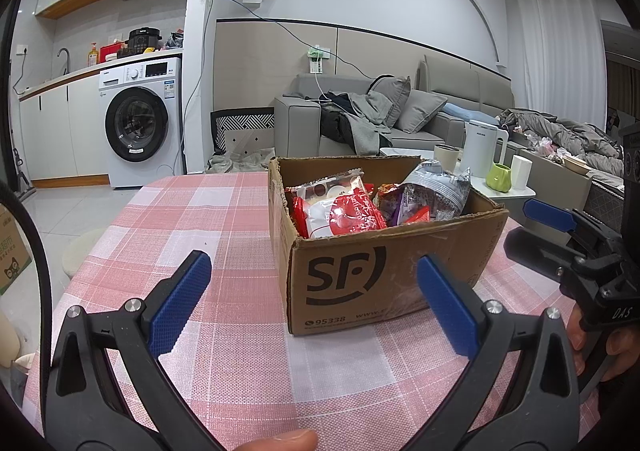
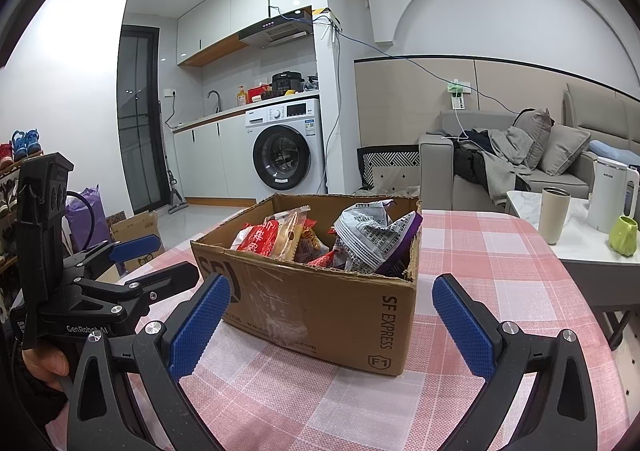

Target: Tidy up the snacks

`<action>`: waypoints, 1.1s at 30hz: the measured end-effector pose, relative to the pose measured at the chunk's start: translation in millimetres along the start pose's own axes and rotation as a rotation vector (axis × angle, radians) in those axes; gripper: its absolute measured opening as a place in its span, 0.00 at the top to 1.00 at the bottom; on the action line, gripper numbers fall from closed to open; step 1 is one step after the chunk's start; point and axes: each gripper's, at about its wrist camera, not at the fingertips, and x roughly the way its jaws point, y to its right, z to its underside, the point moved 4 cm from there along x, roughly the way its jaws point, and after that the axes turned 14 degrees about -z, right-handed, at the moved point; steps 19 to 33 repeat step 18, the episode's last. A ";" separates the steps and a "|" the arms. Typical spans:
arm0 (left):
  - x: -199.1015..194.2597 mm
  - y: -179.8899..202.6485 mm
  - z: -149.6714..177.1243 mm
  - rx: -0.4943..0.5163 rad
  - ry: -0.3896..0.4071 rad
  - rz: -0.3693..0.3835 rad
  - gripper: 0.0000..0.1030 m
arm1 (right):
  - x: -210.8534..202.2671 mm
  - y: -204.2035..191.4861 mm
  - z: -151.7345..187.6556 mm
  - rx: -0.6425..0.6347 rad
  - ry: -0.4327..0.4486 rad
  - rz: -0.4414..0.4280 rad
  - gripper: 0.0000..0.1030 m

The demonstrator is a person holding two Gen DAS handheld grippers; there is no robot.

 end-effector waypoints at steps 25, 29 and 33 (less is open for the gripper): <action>2.4 -0.3 0.6 -0.006 0.000 -0.005 0.00 | 0.3 -0.3 -0.6 0.000 -0.001 0.000 0.00; 2.4 -0.3 0.6 -0.006 0.000 -0.005 0.00 | 0.3 -0.3 -0.6 0.000 -0.001 0.000 0.00; 2.4 -0.3 0.6 -0.006 0.000 -0.005 0.00 | 0.3 -0.3 -0.6 0.000 -0.001 0.000 0.00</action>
